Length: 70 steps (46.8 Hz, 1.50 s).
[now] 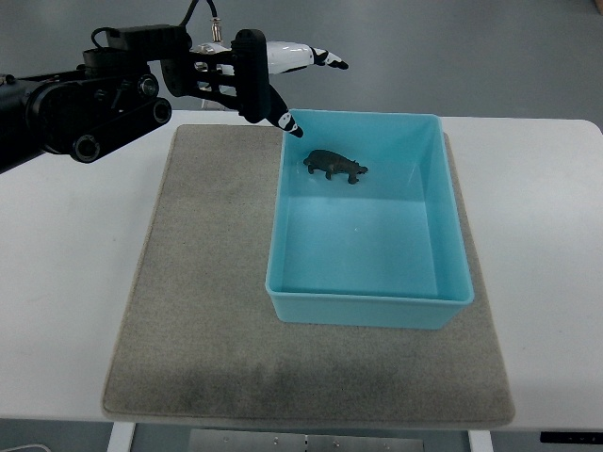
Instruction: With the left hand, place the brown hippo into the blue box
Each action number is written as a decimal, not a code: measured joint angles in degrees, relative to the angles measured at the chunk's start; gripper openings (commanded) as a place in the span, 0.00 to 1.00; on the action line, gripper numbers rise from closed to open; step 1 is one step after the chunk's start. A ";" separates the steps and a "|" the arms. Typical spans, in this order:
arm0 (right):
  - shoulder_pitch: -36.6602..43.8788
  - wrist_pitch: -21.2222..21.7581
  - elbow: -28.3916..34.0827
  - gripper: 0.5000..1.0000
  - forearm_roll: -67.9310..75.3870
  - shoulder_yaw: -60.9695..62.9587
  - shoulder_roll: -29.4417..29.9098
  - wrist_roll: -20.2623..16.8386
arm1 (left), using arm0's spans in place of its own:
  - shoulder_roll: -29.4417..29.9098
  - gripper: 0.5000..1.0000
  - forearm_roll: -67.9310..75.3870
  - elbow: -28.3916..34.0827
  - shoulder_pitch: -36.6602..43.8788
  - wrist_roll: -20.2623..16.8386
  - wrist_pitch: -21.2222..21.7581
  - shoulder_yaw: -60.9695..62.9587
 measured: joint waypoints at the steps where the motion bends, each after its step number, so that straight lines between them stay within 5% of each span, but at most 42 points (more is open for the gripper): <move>1: 0.01 0.00 0.00 0.87 0.00 0.00 0.00 0.00 | 0.00 0.91 -0.06 0.65 0.02 0.00 0.29 -0.01; 21: 0.00 0.01 0.00 0.87 0.00 0.00 0.00 0.00 | -0.08 0.99 -15.57 12.60 1.33 -0.21 4.37 -0.05; 29: -0.03 0.01 0.00 0.87 0.00 0.00 0.00 0.00 | -0.27 0.99 -29.31 15.15 3.00 -0.30 8.45 0.00; 57: 0.00 0.01 0.00 0.87 0.00 0.00 0.00 0.00 | -3.25 0.99 -78.51 21.81 7.51 0.27 10.56 -0.06; 63: 0.00 0.02 0.00 0.87 0.00 0.00 0.00 0.00 | -3.59 0.99 -86.24 24.19 8.43 0.24 8.82 -0.08; 70: 0.00 0.02 0.00 0.87 0.00 0.00 0.00 0.00 | -4.98 0.99 -94.49 28.00 10.09 -0.52 -1.65 -1.45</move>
